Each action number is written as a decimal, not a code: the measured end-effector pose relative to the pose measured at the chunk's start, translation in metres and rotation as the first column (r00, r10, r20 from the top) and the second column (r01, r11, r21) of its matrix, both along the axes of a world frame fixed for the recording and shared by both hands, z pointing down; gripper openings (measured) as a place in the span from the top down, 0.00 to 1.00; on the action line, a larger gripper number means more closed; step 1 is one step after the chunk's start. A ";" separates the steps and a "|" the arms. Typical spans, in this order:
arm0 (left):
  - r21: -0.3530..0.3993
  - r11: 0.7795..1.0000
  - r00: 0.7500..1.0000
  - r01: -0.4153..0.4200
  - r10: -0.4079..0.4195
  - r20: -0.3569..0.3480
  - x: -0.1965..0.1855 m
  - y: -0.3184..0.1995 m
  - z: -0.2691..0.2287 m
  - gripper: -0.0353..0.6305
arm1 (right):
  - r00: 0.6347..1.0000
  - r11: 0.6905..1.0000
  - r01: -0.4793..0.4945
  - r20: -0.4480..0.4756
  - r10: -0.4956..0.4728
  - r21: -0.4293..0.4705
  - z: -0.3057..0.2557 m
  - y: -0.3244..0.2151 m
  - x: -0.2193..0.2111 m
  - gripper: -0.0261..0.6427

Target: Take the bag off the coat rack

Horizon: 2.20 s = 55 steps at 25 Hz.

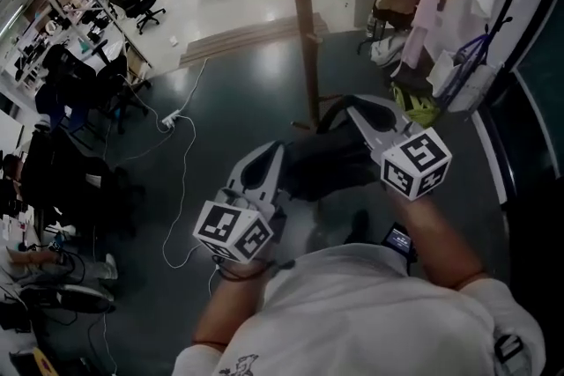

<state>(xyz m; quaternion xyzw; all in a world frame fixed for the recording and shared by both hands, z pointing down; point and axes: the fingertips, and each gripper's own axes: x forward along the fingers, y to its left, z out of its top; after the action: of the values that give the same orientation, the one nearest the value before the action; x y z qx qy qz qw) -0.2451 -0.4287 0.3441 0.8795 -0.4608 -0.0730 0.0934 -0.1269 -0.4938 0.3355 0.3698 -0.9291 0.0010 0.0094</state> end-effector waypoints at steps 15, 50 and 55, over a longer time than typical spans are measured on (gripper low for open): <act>0.011 1.000 0.999 -0.007 0.006 0.044 0.096 0.100 -0.002 0.94 | 0.997 0.998 0.057 0.044 -0.056 -0.034 0.012 0.141 0.078 0.93; -0.001 0.989 0.989 0.145 -0.145 0.032 0.190 0.332 0.047 0.94 | 0.991 0.987 0.132 0.032 -0.130 -0.096 0.084 0.376 0.161 0.93; 0.000 0.990 0.989 0.140 -0.140 0.037 0.188 0.336 0.045 0.94 | 0.991 0.987 0.129 0.032 -0.127 -0.097 0.080 0.378 0.161 0.93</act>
<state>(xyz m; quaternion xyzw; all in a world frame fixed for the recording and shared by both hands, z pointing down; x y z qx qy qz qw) -0.0567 -0.0926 0.3887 0.8461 -0.5231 -0.0623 0.0807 0.0338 -0.1159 0.4157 0.3085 -0.9497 0.0509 0.0158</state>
